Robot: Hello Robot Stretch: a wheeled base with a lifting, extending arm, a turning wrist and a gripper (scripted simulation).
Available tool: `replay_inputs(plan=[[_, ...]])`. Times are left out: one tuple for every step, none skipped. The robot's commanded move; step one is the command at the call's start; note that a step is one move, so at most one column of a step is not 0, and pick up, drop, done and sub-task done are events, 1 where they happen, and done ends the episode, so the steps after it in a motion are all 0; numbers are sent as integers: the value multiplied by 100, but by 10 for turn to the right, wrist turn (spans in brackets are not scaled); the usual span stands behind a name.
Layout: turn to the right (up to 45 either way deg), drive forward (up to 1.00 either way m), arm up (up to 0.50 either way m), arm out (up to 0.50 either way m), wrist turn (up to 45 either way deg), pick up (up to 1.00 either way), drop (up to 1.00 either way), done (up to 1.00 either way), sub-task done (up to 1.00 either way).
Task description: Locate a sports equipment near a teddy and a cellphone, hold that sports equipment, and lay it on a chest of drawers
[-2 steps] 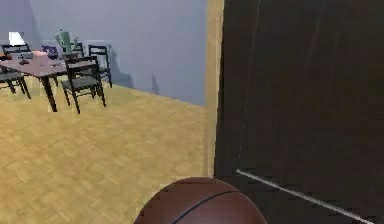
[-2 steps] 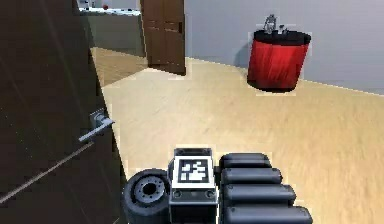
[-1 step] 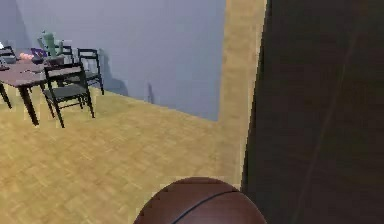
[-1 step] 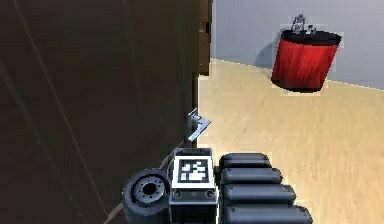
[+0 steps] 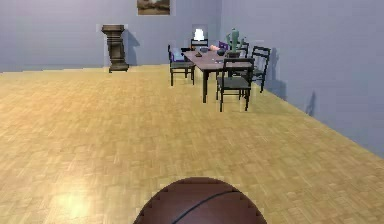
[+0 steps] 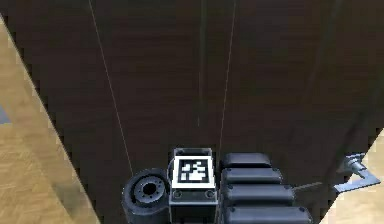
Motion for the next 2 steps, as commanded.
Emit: replay_inputs(plan=[[-120, 0, 0, 0, 0, 0, 0, 0, 0], [0, 45, 0, 0, 0, 0, 0, 0, 0]])
